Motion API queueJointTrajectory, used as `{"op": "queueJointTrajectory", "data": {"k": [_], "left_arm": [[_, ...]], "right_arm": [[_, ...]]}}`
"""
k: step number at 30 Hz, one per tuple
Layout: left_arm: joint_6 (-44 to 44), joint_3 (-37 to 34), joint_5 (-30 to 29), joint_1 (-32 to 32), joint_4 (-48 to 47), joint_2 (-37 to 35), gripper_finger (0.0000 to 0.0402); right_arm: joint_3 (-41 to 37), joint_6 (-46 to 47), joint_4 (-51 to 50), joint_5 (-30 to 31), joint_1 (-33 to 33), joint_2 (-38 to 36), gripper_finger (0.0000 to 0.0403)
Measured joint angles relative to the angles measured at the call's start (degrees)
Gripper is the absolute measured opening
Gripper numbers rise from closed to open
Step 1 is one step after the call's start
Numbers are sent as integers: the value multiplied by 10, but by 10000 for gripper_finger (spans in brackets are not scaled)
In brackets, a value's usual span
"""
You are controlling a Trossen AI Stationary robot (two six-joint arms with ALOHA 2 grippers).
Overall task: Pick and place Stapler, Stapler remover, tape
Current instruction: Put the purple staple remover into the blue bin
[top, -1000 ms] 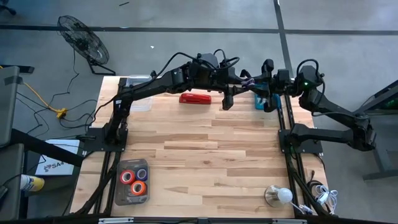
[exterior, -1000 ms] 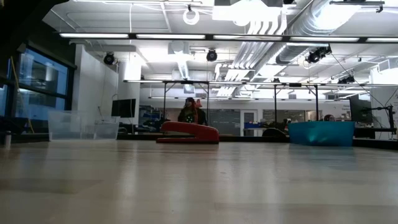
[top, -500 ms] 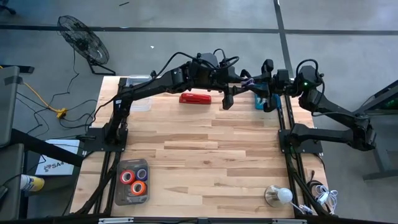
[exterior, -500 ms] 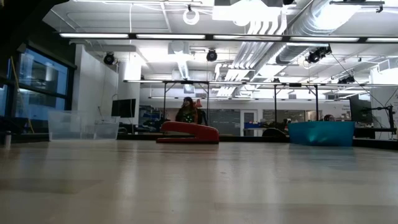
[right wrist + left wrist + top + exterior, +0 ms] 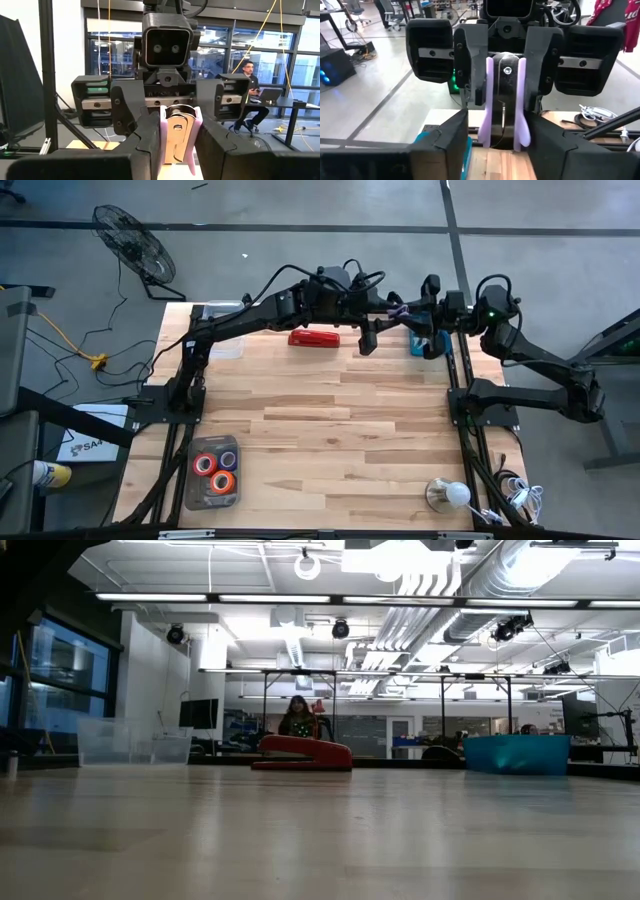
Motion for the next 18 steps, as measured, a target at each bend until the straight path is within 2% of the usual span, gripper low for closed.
{"op": "queueJointTrajectory", "data": {"k": [9, 14, 18], "left_arm": [[-2, 0, 11, 0, -24, 0, 267], [2, 0, 4, 1, -65, -6, 286], [16, 1, -38, 0, -111, -19, 287]], "right_arm": [[0, -2, -5, 0, -3, 0, 82], [0, -3, -27, 12, -13, 0, 82], [0, -1, -46, 34, -21, 0, 82]]}}
